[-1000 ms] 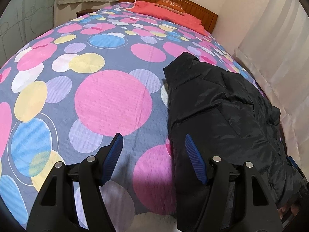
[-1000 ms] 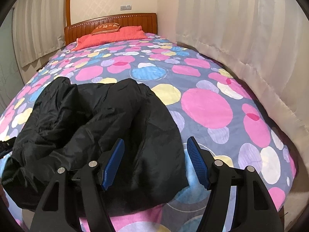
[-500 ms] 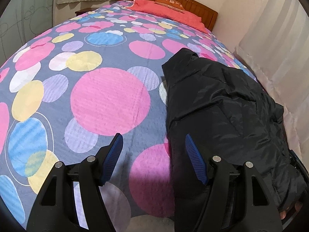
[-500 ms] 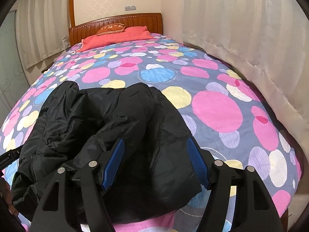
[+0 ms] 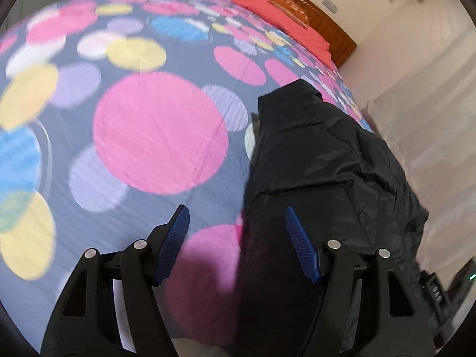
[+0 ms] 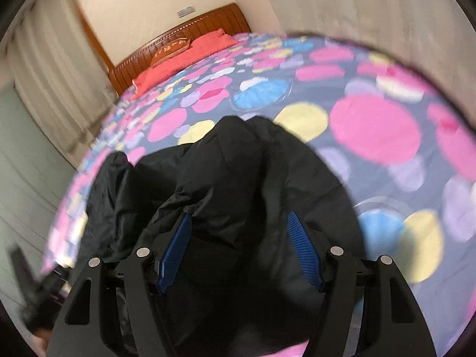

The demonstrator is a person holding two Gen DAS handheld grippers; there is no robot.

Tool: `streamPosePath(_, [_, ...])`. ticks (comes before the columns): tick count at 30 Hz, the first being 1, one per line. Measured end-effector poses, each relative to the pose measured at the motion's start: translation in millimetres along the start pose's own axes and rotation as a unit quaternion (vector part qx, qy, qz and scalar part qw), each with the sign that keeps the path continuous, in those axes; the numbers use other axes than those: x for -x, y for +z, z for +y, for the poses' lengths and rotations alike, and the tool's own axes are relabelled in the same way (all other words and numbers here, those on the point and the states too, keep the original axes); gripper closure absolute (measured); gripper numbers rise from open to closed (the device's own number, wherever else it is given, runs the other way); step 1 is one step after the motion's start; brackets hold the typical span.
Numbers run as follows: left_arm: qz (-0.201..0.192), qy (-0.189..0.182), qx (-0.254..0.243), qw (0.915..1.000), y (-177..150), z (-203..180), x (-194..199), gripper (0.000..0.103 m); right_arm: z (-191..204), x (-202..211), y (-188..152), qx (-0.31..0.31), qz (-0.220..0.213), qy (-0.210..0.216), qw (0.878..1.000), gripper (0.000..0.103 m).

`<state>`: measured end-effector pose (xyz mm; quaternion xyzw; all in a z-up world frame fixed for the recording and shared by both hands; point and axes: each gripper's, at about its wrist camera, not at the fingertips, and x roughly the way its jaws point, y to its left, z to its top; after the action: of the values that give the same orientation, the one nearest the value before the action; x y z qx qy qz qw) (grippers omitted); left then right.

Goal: Fold large clothes
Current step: 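Grasp the folded jacket with both grippers and fold it over again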

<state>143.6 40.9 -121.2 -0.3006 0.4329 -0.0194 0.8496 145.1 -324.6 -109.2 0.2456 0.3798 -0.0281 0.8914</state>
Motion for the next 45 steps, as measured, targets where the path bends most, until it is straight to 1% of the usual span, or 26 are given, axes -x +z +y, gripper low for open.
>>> streamPosePath(2, [0.007,-0.017,0.031,0.9994,-3,5,-5,0.036,-7,-8,1,-0.038,0.013,0.032,0.999,0.036])
streamPosePath(3, [0.011,-0.028,0.050,0.9983,-4,8,-8,0.036,-13,-12,0,-0.065,0.021,0.055,0.996,0.036])
streamPosePath(5, [0.016,-0.051,0.083,0.9951,-6,14,-11,0.036,-19,-17,-1,-0.097,0.028,0.081,0.992,0.033])
streamPosePath(7, [0.019,-0.068,0.104,0.9920,-7,17,-13,0.036,-25,-19,-1,-0.122,0.031,0.104,0.987,0.033])
streamPosePath(10, [0.022,-0.087,0.123,0.9884,-9,21,-15,0.036,-31,-20,-1,-0.148,0.034,0.132,0.980,0.031])
streamPosePath(13, [0.025,-0.093,0.128,0.9871,-11,20,-17,0.036,-25,-20,-2,-0.152,0.045,0.163,0.974,0.029])
streamPosePath(14, [0.026,-0.094,0.130,0.9868,-11,20,-18,0.036,-20,-20,-2,-0.149,0.050,0.174,0.972,0.026])
streamPosePath(15, [0.027,-0.096,0.131,0.9863,-12,20,-19,0.036,-18,-20,-1,-0.144,0.055,0.177,0.972,0.023])
streamPosePath(18, [0.028,-0.096,0.129,0.9865,-13,19,-20,0.036,-1,-24,0,-0.107,0.068,0.163,0.978,0.020])
streamPosePath(21, [0.031,-0.096,0.129,0.9865,-13,18,-21,0.034,15,-34,5,-0.077,0.079,0.120,0.987,0.020])
streamPosePath(22, [0.031,-0.094,0.128,0.9867,-13,18,-22,0.030,17,-36,5,-0.069,0.080,0.115,0.988,0.020])
streamPosePath(23, [0.032,-0.092,0.127,0.9870,-13,17,-23,0.030,23,-41,6,-0.054,0.087,0.105,0.989,0.020])
streamPosePath(24, [0.033,-0.092,0.126,0.9872,-14,18,-23,0.030,26,-44,6,-0.042,0.095,0.101,0.989,0.021])
streamPosePath(25, [0.033,-0.092,0.124,0.9875,-13,18,-23,0.029,29,-47,5,-0.026,0.104,0.103,0.989,0.029])
streamPosePath(26, [0.033,-0.091,0.121,0.9878,-13,17,-22,0.029,33,-47,5,-0.016,0.107,0.114,0.988,0.059])
streamPosePath(27, [0.033,-0.091,0.116,0.9885,-12,16,-22,0.029,36,-47,5,-0.008,0.108,0.128,0.986,0.073])
streamPosePath(28, [0.031,-0.091,0.111,0.9892,-11,15,-20,0.029,39,-45,7,0.000,0.102,0.128,0.986,0.078])
streamPosePath(29, [0.030,-0.091,0.108,0.9895,-11,13,-18,0.029,42,-37,11,0.016,0.086,0.125,0.988,0.087])
streamPosePath(30, [0.028,-0.099,0.103,0.9893,-9,10,-14,0.030,42,-30,15,0.025,0.070,0.120,0.990,0.089])
streamPosePath(33, [0.024,-0.122,0.083,0.9887,-7,-6,-3,0.029,33,-6,34,0.039,0.018,0.108,0.993,0.091])
streamPosePath(35, [0.018,-0.140,0.065,0.9878,-6,-22,1,0.029,24,-5,41,0.042,0.010,0.094,0.995,0.092])
streamPosePath(36, [0.018,-0.146,0.057,0.9875,-6,-29,1,0.028,13,-9,45,0.036,0.013,0.086,0.996,0.092])
streamPosePath(38, [0.030,-0.151,0.038,0.9873,-11,-48,-8,0.028,-7,-21,47,0.030,0.016,0.069,0.997,0.092])
streamPosePath(41, [0.048,-0.143,0.021,0.9884,-20,-70,-27,0.027,-39,-39,44,0.002,0.030,0.064,0.997,0.092])
streamPosePath(43, [0.043,-0.120,0.002,0.9919,-24,-81,-38,0.024,-55,-46,43,-0.017,0.038,0.069,0.997,0.091])
streamPosePath(45, [0.048,-0.102,-0.012,0.9935,-28,-92,-51,0.020,-63,-58,40,-0.027,0.046,0.070,0.996,0.091])
